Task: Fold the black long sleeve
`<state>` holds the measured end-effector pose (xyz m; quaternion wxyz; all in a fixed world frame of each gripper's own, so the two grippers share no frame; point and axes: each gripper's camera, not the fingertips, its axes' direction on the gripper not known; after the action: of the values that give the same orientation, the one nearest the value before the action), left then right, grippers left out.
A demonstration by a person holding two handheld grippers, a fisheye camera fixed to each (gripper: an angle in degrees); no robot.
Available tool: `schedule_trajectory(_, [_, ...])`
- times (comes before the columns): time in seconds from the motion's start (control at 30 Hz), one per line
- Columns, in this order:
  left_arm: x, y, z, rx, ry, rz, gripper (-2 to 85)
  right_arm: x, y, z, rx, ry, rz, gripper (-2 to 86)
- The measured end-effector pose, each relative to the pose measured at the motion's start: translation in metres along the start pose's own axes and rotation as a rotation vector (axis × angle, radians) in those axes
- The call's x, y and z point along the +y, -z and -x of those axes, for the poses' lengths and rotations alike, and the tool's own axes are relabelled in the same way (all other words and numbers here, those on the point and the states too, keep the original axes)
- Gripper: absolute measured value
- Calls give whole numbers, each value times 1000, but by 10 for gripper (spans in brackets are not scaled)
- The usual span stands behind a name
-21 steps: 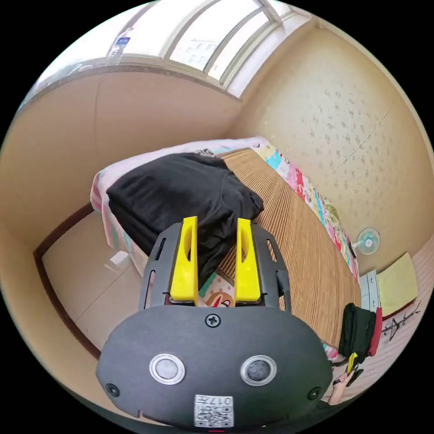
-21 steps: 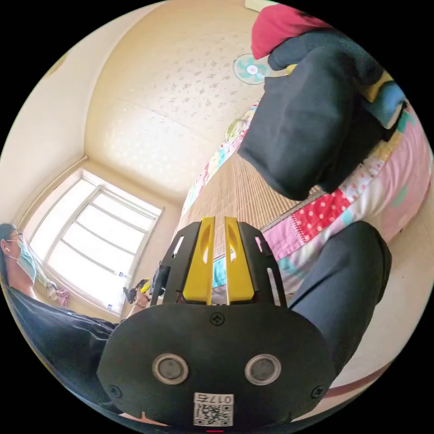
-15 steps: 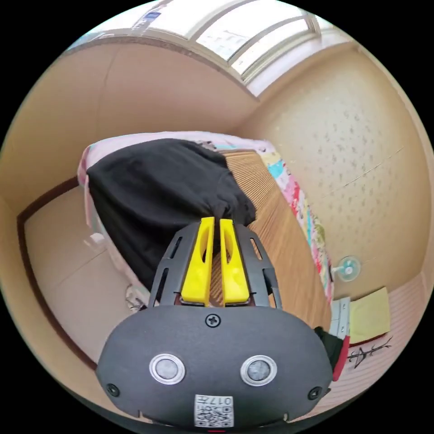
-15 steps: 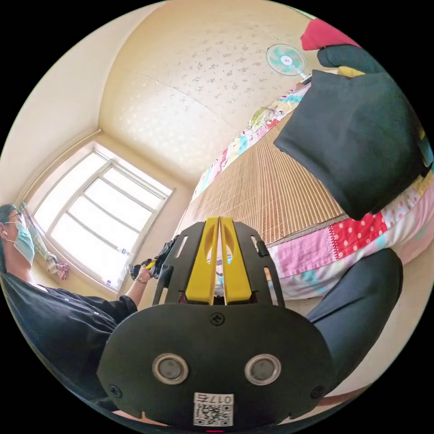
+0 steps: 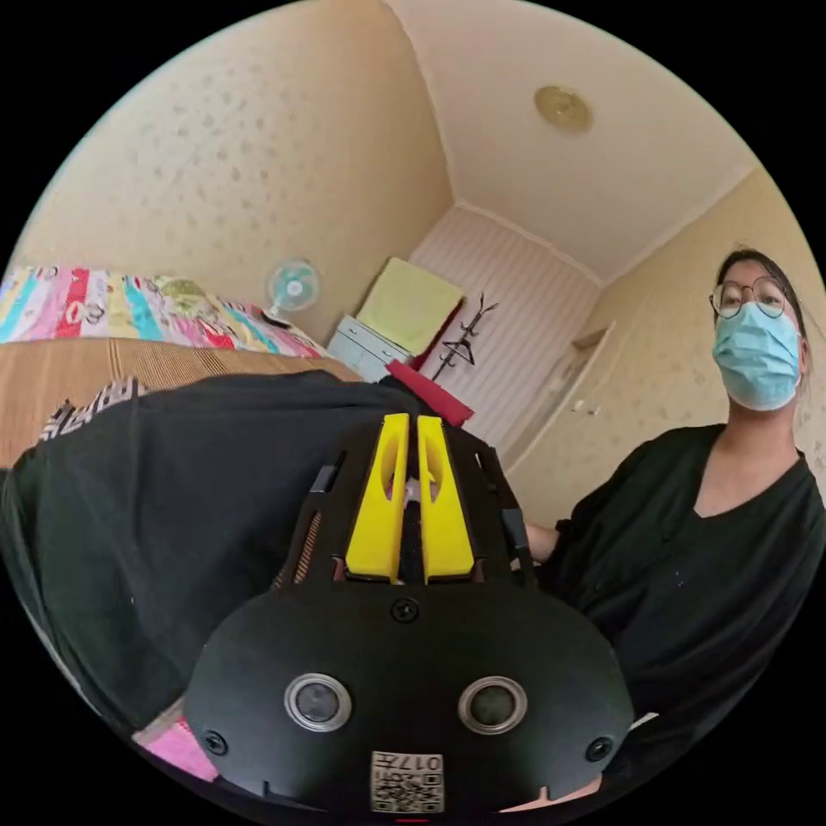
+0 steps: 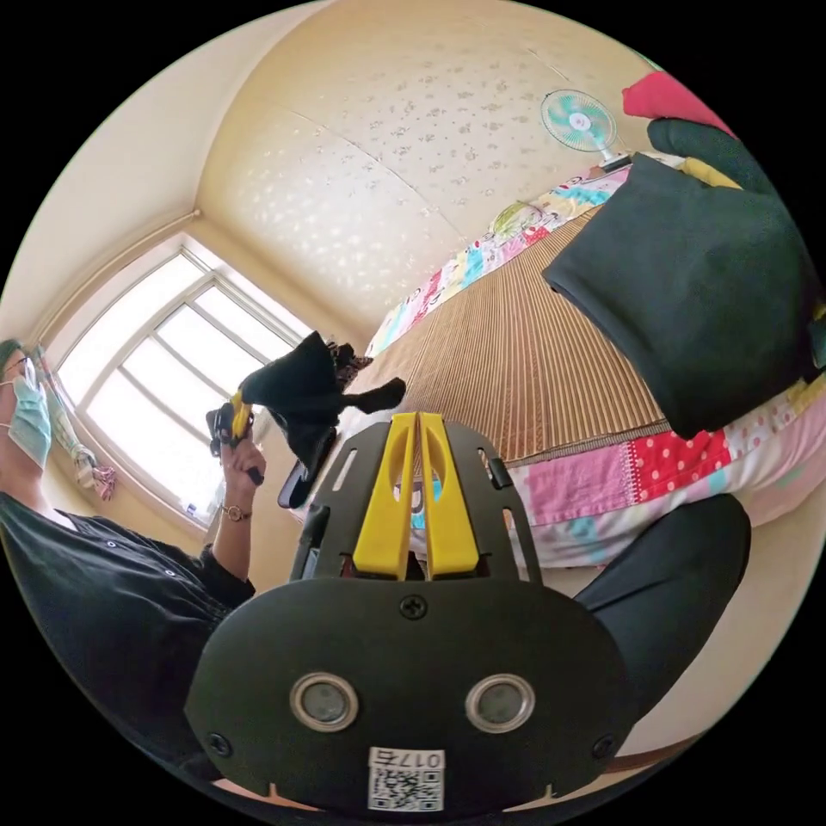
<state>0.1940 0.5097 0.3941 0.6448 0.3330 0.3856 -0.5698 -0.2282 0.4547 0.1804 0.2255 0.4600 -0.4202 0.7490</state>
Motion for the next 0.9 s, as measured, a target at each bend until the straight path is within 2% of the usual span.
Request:
schedule_trajectory(0.1, [86, -64, 19, -24, 220, 152, -2, 8, -16, -25, -43, -75, 62, 72])
schedule_trajectory(0.2, [148, -86, 18, -48, 352, 240, -1, 16, -30, -46, -1, -133, 93, 95])
schedule_trajectory(0.3, [178, -83, 4, -156, 389, 315, 6, 17, -49, -55, 42, -108, 140, 107])
schedule_trajectory(0.47, [182, -42, -7, -212, 410, 267, 40, 21, -97, -72, 34, -122, 309, 68])
schedule_trajectory(0.53, [176, -18, -6, -219, 426, 226, 53, 25, -90, -65, 46, -106, 255, 33])
schedule_trajectory(0.67, [147, 27, -15, -221, 400, 133, 79, 21, -65, -32, -8, -22, 166, 15])
schedule_trajectory(0.77, [125, 32, -11, -157, 385, 138, 92, 12, -56, -1, -105, 102, 160, 12])
schedule_trajectory(0.9, [107, 29, 15, -111, 414, 128, 136, 1, -68, 16, -373, 198, 247, 16])
